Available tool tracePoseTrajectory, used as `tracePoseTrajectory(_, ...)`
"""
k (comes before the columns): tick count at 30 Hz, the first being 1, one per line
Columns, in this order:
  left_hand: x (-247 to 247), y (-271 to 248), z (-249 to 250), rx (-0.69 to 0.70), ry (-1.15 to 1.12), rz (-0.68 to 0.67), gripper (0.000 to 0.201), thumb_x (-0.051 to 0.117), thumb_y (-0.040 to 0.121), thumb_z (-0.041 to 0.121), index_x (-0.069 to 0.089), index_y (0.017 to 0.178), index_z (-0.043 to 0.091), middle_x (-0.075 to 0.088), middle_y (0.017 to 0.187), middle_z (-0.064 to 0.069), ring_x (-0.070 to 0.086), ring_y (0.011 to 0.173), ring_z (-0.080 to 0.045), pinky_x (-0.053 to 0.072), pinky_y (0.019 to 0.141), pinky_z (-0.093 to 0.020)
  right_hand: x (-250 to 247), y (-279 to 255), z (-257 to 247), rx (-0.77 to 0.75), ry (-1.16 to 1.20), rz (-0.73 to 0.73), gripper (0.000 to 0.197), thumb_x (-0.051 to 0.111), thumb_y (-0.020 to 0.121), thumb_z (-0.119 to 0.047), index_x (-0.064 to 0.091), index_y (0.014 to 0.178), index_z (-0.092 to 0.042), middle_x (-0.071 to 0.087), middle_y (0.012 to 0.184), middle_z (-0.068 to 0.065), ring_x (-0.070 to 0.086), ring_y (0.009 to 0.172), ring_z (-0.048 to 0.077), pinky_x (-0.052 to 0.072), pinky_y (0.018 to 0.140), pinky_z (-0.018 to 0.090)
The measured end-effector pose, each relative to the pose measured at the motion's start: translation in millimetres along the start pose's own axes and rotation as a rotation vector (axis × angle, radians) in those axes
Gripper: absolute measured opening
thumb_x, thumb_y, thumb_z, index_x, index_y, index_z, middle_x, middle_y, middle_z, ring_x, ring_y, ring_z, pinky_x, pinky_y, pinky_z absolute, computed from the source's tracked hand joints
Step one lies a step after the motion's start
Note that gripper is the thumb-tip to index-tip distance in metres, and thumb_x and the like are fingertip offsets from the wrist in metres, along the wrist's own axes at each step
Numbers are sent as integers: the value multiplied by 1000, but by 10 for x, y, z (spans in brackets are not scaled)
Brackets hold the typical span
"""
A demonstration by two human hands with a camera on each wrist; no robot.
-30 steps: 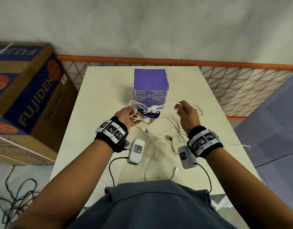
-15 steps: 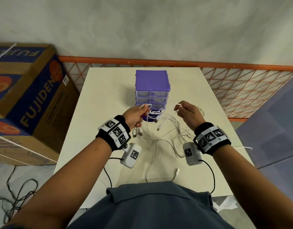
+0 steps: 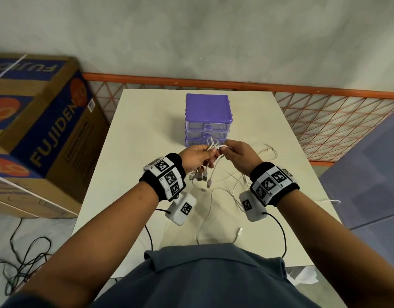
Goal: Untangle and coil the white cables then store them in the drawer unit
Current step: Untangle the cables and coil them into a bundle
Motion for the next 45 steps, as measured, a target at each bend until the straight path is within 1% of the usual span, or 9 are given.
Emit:
tracePoseTrajectory(3,1,12,7,-26,-141,-19,31,33,100,17,52,76,12,45,40,11,43,37,-3,38,49,-18,23,24,-47,-5,-26,-4,20,44,94,-11,54,78,-20,50,66,-12,45,62,1,35,62,8)
tracePoseTrajectory(10,-94,-39,8,-125,-226,-32,28,33,100,20,51,80,14,37,39,11,28,31,0,27,40,-15,3,-5,-63,24,-195,-74,22,47,92,-17,61,86,-2,48,61,-5,46,71,21,35,65,28)
tracePoseTrajectory(15,-398,-79,94,-98,-305,147,31,33,99,21,50,74,13,29,35,10,20,27,0,17,32,-9,-115,83,66,86,-474,-113,29,51,88,-21,45,59,-17,46,58,2,42,60,21,31,63,29)
tracePoseTrajectory(21,-599,-121,30,-93,-342,265,33,32,99,21,51,73,12,29,35,10,19,28,0,15,33,-10,-439,33,601,276,-706,-20,20,46,89,-21,61,95,-10,66,99,15,58,99,34,42,87,38)
tracePoseTrajectory(26,-480,-101,11,-104,-289,261,32,32,99,21,50,73,13,29,33,10,18,28,0,14,33,-11,-521,39,748,339,-851,-100,43,58,81,-23,50,123,-24,51,128,8,43,121,30,34,102,42)
tracePoseTrajectory(30,-285,-50,47,-128,-107,174,32,34,100,23,52,74,14,30,49,6,20,28,1,15,33,-10,-345,68,403,88,-435,-167,82,74,68,-15,32,138,-22,41,137,10,42,125,27,34,102,31)
tracePoseTrajectory(33,-69,-40,101,-151,35,75,29,38,98,20,50,72,17,27,57,2,22,28,1,15,34,-11,-67,123,7,-161,-433,-145,91,75,68,-24,22,143,-19,34,145,8,38,130,24,34,105,30)
tracePoseTrajectory(38,98,-39,240,-163,330,21,33,36,96,9,36,64,19,37,60,-2,37,44,-9,29,45,-20,226,212,-180,-169,-354,-249,50,58,80,-7,43,127,-10,61,113,15,58,101,28,49,88,39)
tracePoseTrajectory(45,-3,-124,187,-20,196,-46,23,37,99,14,47,78,14,49,67,-1,34,30,-1,34,34,-13,171,203,-205,-87,-373,-275,46,45,88,-4,29,131,-8,52,67,-8,54,77,20,46,78,31)
Point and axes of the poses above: each hand's wrist, its own y-axis towards the middle knuckle, its own x-axis out of the palm, z = x × y, the point moved 1 cm from there along y, towards the middle knuckle
